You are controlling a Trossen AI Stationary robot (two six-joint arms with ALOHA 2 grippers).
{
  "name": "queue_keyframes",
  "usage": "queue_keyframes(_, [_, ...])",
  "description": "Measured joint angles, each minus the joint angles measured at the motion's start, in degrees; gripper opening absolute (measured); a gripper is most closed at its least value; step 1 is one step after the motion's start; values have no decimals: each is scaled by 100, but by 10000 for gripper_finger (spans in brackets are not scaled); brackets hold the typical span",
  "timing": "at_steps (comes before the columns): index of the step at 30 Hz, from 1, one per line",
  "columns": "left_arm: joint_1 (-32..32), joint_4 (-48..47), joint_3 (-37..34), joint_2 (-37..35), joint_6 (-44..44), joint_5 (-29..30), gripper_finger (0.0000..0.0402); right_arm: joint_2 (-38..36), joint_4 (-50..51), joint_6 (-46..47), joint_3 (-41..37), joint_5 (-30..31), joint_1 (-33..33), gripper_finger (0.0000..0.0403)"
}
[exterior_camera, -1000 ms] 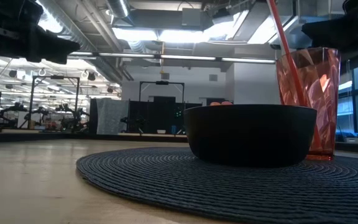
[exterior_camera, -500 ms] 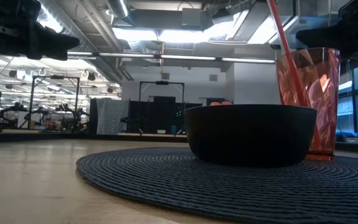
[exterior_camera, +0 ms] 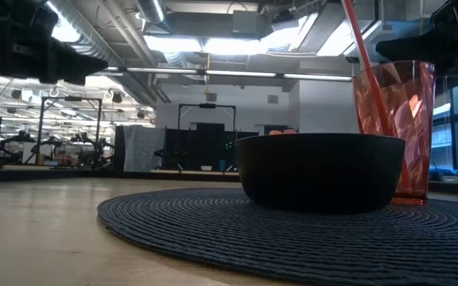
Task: Pick & Place Utensil
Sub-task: Return to Home Position
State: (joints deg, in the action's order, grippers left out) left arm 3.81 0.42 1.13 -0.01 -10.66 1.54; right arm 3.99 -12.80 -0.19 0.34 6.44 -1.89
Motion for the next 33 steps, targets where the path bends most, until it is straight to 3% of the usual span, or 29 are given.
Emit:
queue_keyframes(8, [-9,143,-64,0,66,-77,1,0,-54,-9,0,-155,-2,0])
queue_keyframes(16, [-13,198,-64,0,188,-71,1,0,127,20,0,310,-4,0])
queue_keyframes(27, [-13,45,-64,0,924,-16,2,2,731,334,0,203,-4,0])
queue_keyframes(33, [-148,38,-64,0,888,19,1,12,866,466,0,216,-6,0])
